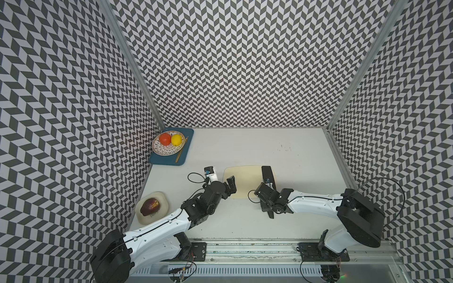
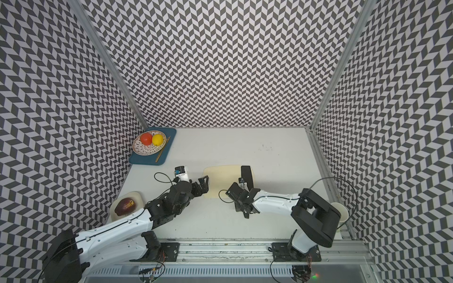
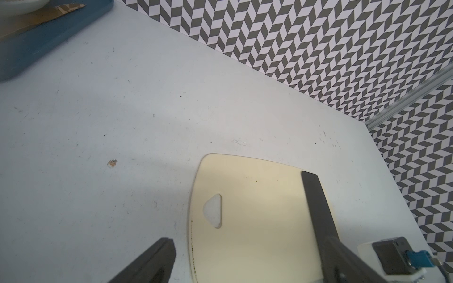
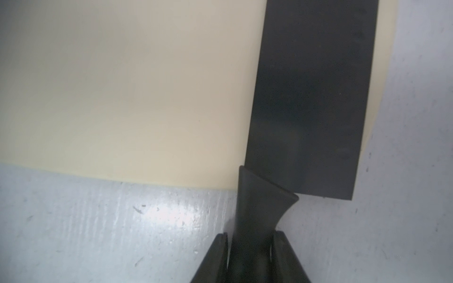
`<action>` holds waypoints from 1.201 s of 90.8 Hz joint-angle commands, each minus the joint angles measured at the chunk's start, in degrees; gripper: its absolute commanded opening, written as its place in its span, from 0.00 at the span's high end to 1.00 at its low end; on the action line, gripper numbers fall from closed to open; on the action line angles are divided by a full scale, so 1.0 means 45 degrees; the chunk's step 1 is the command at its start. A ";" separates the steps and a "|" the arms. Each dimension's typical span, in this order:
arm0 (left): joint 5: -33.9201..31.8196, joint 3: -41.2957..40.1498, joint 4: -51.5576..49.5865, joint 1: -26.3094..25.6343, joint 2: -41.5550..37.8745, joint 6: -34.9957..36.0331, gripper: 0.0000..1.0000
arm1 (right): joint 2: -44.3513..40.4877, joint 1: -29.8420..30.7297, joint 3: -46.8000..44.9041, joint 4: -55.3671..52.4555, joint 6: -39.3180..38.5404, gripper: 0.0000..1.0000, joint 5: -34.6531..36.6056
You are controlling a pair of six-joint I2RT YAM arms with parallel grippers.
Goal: Align the knife with the edge of the cutting board
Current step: Adjust the knife at the edge of the cutting board, then reset both arms
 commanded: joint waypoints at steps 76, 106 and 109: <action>-0.0430 0.0629 0.0182 -0.0032 0.0269 0.0492 0.00 | -0.4051 -0.0439 0.0791 -0.1021 -0.0622 0.00 0.2250; -0.2905 0.0226 0.1419 0.0317 0.0432 0.0808 0.00 | -0.7020 -0.3271 -0.1760 0.6259 -0.3660 0.00 0.4797; -0.2844 0.0085 0.1895 0.0542 0.0499 0.0776 0.00 | -0.7066 -0.3650 -0.1964 0.7009 -0.4065 0.00 0.5008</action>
